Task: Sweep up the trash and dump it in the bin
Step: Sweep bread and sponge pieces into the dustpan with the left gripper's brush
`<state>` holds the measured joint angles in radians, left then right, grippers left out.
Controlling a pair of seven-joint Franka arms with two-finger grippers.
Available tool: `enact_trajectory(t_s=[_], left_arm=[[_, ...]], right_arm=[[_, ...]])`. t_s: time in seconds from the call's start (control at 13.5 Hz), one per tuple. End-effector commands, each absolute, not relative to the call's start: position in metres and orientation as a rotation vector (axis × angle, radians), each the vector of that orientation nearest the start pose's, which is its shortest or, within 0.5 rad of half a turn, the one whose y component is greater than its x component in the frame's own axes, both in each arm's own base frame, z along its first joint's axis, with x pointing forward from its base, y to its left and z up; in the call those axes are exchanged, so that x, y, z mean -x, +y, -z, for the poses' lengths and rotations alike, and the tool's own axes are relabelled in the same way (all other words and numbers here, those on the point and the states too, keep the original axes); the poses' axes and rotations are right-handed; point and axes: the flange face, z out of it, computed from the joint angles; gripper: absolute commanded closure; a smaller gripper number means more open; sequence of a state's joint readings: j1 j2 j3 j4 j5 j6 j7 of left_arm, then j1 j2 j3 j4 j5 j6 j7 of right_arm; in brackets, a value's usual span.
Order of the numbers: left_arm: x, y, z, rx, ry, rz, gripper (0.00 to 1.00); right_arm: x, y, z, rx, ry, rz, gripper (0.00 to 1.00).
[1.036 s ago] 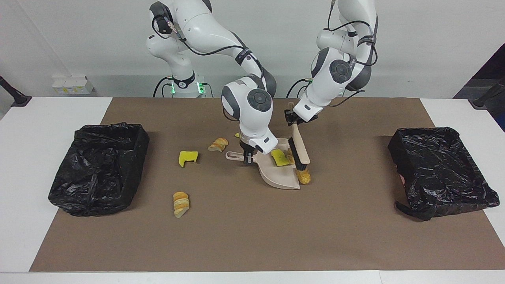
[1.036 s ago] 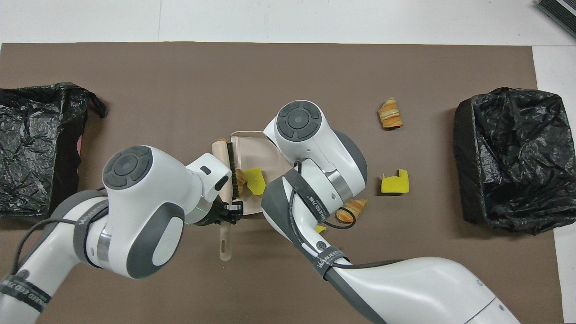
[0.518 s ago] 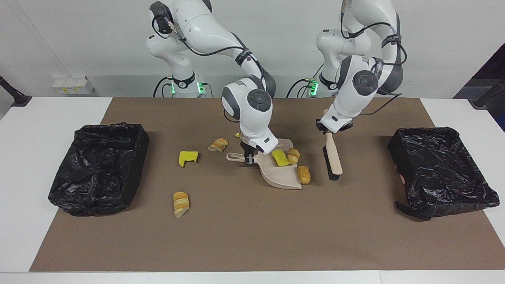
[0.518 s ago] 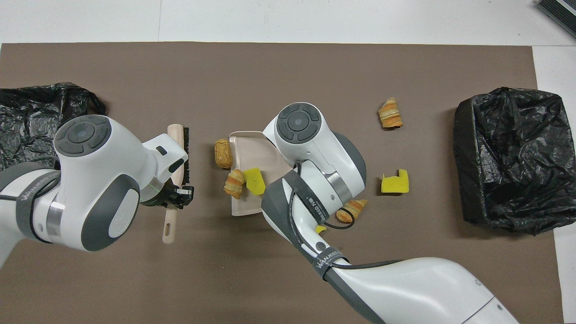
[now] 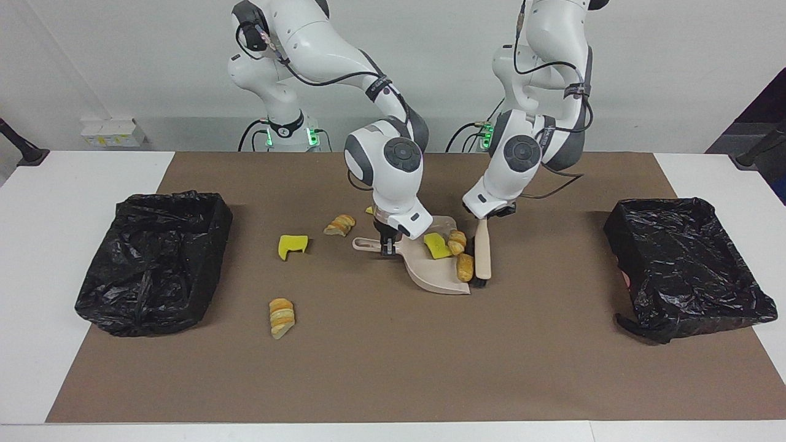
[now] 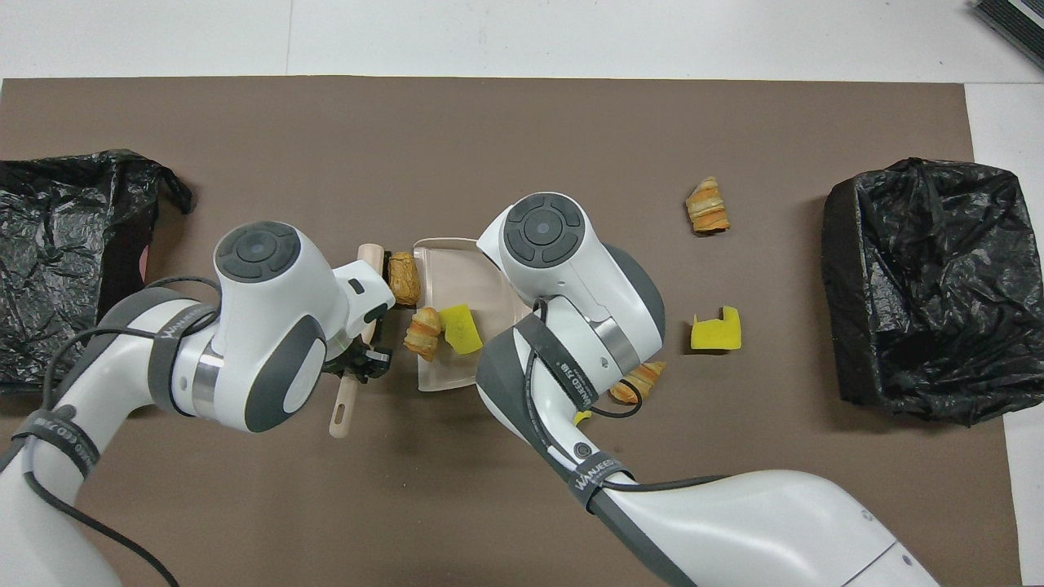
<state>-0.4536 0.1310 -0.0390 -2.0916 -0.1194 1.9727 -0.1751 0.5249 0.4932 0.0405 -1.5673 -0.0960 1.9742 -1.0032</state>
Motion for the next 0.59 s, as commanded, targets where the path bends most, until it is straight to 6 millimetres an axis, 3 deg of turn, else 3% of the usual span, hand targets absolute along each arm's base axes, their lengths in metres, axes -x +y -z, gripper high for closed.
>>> enact_trajectory(t_s=[0.0, 0.15, 0.3, 0.52], left_arm=[[-0.447, -0.288, -0.358, 3.190, 0.372, -0.413, 1.00], [-0.448, -0.294, -0.367, 3.206, 0.247, -0.418, 1.00], [-0.455, -0.293, -0.379, 3.199, -0.015, -0.416, 1.00], [-0.460, -0.265, -0.401, 3.110, -0.167, -0.422, 1.00]], right_arm=[[-0.570, 0.354, -0.348, -2.126, 2.236, 0.146, 1.00], [-0.570, 0.354, -0.348, -2.124, 2.238, 0.141, 1.00], [-0.571, 0.354, -0.348, -2.112, 2.249, 0.137, 1.00], [-0.574, 0.350, -0.348, -2.100, 2.261, 0.133, 1.00]])
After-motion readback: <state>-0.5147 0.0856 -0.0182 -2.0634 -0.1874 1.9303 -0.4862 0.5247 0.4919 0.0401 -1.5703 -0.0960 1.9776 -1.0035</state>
